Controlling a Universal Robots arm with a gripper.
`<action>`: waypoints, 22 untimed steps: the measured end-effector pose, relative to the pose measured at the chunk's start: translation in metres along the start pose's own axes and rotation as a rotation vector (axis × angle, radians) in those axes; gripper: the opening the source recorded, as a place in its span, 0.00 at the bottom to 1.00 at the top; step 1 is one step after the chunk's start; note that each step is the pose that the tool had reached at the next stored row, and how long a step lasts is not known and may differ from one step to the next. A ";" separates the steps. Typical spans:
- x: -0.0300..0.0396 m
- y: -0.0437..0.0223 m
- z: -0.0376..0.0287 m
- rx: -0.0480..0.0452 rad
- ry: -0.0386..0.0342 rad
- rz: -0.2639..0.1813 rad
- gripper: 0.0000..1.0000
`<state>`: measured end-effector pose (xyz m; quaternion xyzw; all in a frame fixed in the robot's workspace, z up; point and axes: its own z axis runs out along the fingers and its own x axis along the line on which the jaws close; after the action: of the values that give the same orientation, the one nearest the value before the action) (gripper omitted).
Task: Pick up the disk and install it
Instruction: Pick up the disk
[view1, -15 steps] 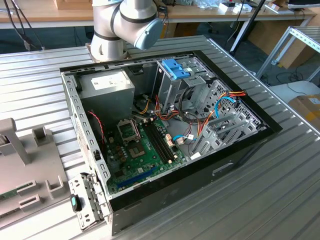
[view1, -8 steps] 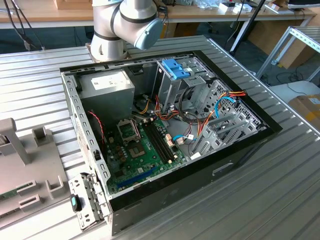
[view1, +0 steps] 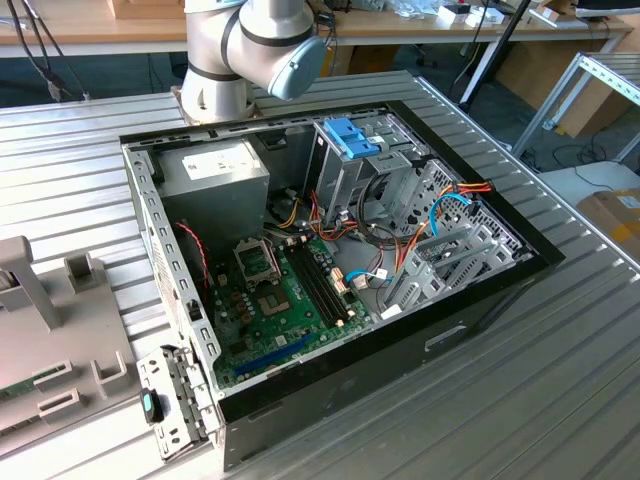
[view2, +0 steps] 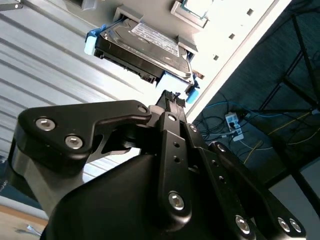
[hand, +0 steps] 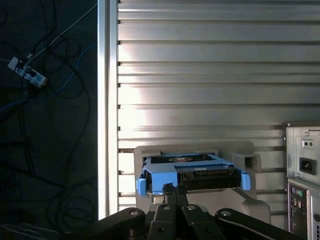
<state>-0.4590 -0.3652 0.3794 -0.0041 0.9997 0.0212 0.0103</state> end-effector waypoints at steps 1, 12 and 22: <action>0.0000 0.0000 0.0000 -0.0004 0.0007 -0.017 0.11; -0.0001 0.0000 0.0001 -0.0075 0.0150 -0.355 0.11; -0.0001 0.0000 0.0001 -0.0132 0.0266 -0.629 0.11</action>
<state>-0.4590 -0.3652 0.3794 -0.3134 0.9493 0.0234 0.0033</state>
